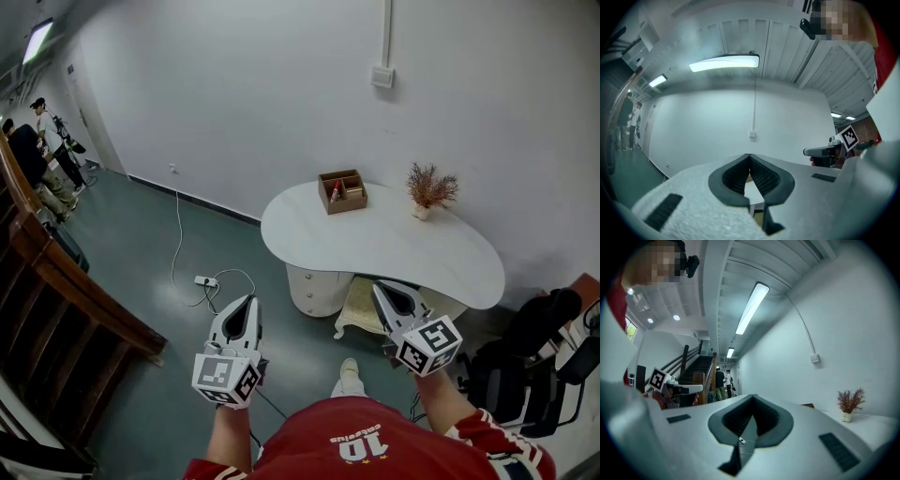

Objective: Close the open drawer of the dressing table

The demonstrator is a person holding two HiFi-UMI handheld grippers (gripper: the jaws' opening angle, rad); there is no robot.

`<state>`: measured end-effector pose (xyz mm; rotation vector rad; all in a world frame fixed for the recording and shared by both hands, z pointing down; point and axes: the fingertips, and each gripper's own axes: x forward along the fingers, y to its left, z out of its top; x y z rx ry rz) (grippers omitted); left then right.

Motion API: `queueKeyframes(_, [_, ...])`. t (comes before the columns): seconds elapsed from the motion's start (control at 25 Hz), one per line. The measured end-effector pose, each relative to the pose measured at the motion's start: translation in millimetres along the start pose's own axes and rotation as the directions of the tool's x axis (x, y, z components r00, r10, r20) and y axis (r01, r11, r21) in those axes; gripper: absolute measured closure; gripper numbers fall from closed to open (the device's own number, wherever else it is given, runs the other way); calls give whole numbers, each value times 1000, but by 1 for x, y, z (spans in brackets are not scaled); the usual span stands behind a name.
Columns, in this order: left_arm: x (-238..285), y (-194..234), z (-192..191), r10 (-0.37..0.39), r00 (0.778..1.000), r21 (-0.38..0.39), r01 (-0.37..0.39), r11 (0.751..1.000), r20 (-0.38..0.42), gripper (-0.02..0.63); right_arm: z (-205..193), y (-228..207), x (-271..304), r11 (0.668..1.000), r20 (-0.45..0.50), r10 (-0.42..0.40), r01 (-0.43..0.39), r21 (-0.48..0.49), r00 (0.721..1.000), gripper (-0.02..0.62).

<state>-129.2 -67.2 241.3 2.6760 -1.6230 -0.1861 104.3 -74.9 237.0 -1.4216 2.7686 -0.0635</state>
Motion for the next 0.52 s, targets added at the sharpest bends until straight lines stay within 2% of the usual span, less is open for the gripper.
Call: queueKeyframes(0.52, [10, -15, 0, -41, 999, 2, 41, 999, 2, 620, -1, -7, -12, 1000, 6, -22, 22, 4, 1000, 592])
